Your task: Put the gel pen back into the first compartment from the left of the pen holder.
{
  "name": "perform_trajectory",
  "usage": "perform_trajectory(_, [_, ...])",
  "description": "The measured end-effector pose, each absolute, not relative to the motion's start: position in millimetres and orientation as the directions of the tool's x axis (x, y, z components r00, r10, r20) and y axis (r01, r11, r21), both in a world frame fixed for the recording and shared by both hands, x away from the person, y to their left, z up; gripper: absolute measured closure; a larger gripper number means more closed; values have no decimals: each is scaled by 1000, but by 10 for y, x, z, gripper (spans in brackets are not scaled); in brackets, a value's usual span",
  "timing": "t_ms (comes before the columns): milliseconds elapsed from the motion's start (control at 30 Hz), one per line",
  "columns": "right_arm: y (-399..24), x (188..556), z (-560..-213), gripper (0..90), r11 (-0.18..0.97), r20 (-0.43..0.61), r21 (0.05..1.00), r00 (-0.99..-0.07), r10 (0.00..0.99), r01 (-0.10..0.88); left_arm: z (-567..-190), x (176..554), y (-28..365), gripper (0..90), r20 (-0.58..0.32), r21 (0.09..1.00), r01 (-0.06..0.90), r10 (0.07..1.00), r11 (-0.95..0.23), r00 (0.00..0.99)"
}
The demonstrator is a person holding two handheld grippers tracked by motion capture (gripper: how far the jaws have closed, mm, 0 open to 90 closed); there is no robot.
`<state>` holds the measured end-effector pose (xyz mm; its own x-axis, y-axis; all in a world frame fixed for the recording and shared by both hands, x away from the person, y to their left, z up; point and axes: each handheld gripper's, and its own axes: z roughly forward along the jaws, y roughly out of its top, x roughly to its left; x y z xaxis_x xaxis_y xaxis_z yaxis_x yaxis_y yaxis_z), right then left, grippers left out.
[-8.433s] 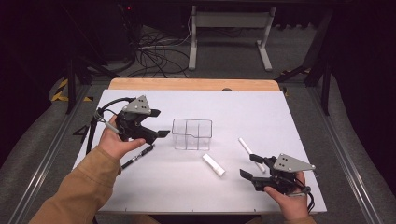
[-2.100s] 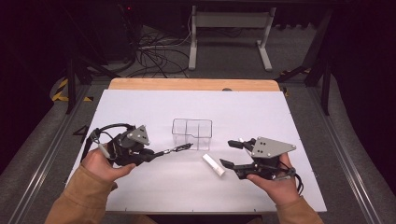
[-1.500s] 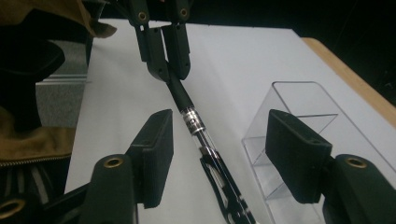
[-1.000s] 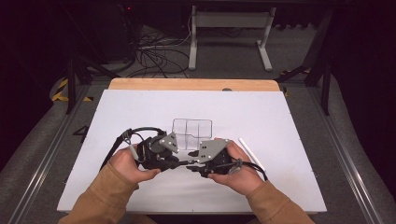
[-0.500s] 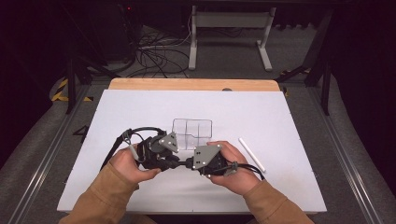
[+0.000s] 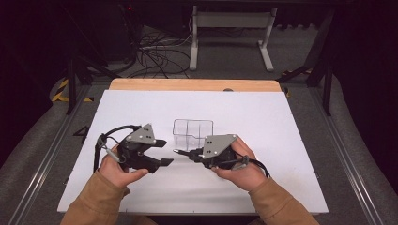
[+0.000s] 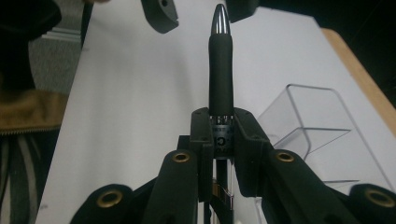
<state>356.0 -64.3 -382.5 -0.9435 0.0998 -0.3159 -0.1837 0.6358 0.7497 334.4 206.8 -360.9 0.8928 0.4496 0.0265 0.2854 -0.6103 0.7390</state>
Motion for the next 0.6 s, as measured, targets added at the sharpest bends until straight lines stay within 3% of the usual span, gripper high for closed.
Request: perform_trajectory(600, [-543,3772,-3625,797,383,-170,923,-933,318,-37,-3827,3289,2416,342,-48,831,319,513,-456,857])
